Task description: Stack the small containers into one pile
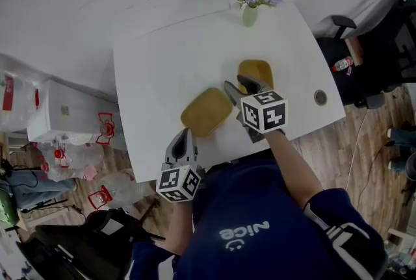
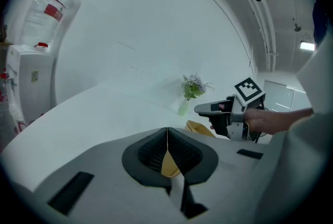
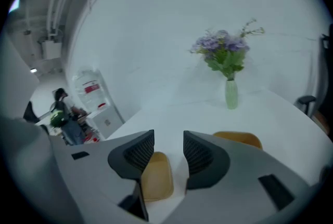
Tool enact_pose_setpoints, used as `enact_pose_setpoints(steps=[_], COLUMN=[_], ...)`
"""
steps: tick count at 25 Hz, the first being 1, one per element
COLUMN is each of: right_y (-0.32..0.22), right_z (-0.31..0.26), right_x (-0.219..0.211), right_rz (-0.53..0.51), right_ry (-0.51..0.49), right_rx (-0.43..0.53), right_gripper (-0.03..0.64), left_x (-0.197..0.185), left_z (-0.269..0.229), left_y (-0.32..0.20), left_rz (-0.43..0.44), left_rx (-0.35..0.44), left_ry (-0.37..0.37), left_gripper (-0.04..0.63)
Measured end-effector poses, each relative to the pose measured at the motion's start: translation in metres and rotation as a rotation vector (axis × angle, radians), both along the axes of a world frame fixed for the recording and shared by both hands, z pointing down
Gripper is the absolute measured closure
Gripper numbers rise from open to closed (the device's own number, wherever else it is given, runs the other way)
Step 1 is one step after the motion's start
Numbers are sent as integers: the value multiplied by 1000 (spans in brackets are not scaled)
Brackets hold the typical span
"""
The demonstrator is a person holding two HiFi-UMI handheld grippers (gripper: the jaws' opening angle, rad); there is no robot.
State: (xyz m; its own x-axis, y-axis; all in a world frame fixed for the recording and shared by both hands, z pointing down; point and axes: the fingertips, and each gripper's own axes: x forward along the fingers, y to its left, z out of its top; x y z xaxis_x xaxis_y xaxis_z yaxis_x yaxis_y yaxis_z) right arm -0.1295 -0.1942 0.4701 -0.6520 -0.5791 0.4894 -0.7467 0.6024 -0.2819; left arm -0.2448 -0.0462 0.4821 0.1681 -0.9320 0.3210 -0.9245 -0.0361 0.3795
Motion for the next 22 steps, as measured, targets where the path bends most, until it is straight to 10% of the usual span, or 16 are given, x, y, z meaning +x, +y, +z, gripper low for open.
enact_pose_setpoints(steps=[14, 22], right_y=[117, 147], right_z=[15, 62], right_x=[-43, -55], right_rz=[-1153, -1425], right_ry=[458, 606], right_rx=[377, 436], right_gripper=[436, 436], left_x=[-17, -17], left_z=[1, 0], left_y=[32, 61], left_rz=[-174, -300], left_rx=[-19, -36], left_ry=[-32, -44], left_gripper=[575, 575])
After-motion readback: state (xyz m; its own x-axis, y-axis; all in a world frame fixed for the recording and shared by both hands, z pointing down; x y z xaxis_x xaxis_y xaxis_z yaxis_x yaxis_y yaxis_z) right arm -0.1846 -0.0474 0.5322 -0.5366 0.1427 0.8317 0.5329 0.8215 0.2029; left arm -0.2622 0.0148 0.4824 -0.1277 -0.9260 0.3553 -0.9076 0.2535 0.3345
